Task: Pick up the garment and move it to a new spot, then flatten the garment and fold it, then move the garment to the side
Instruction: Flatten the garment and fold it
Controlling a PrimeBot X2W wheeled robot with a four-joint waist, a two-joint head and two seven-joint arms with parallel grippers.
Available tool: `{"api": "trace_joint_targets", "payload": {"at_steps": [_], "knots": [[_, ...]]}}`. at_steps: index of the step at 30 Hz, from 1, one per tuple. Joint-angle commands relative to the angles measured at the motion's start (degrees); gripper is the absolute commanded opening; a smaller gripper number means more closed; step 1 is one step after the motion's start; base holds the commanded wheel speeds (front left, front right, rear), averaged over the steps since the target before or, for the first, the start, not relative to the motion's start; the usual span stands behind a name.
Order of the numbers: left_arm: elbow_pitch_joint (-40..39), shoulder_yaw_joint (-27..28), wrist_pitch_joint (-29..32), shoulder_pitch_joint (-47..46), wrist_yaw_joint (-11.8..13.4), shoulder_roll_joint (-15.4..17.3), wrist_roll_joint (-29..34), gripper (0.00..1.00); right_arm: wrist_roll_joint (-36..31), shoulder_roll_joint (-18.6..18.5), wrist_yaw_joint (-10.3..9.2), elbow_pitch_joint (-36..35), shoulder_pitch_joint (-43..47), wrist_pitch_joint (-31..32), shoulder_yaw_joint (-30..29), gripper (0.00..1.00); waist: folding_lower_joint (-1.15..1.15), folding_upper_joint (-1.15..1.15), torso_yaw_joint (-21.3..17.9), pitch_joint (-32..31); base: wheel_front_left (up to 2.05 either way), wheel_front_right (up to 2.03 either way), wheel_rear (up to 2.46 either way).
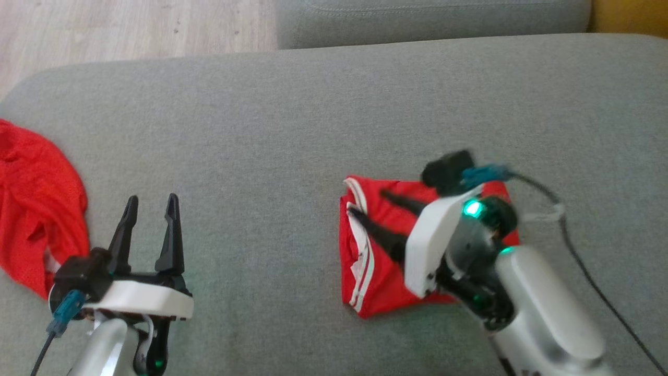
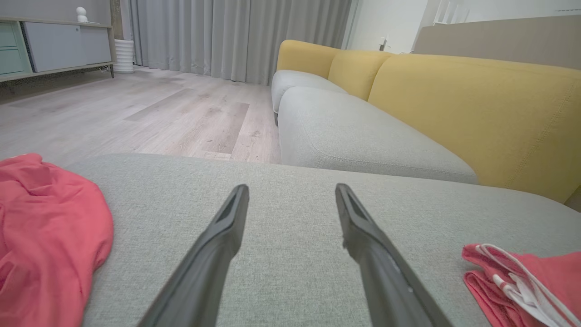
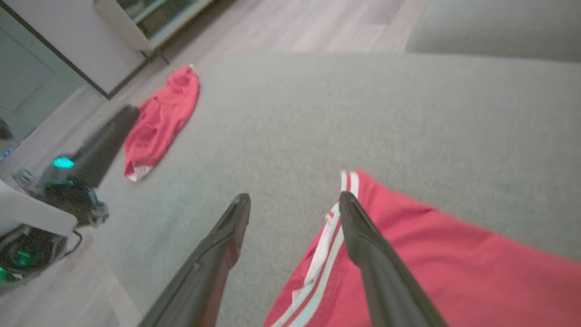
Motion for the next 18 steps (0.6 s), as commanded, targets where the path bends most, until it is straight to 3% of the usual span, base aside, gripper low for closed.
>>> {"api": "trace_joint_targets", "payload": {"at_steps": [1, 6, 9, 10, 18], "knots": [[-1.9, 2.3, -0.4, -1.7, 0.0, 1.5, -0.1, 1.0, -0.9, 1.1, 0.39, -5.2, -0.8, -0.8, -1.7, 1.0, 0.0, 0.0, -0.6, -0.4, 0.0, 0.0, 0.0], [-2.6, 2.9, -0.5, -0.5, 0.4, 1.9, 0.0, 1.0, -5.8, -0.2, 0.39, -11.6, 2.9, -2.9, -12.1, 1.0, 0.0, 0.0, -1.6, -1.1, 0.0, 0.0, 0.0], [-2.8, 3.2, -0.5, 0.3, 0.5, 1.9, -0.1, 1.0, -9.8, -0.8, 0.39, -13.1, 5.5, -7.2, -18.5, 1.0, 0.0, 0.0, -2.0, -1.7, 0.0, 0.0, 0.0], [-2.8, 3.2, -0.5, 0.3, 0.5, 1.9, -0.1, 1.0, -9.8, -0.8, 0.39, -13.1, 5.5, -7.2, -18.5, 1.0, 0.0, 0.0, -2.0, -1.7, 0.0, 0.0, 0.0], [-4.3, 4.5, -0.5, 2.9, 1.3, 1.0, 1.2, 1.0, -16.7, -2.5, 0.39, -8.1, 12.8, -25.3, -25.5, 1.0, 0.0, 0.0, -3.2, -3.9, 0.0, 0.0, 0.0]]}}
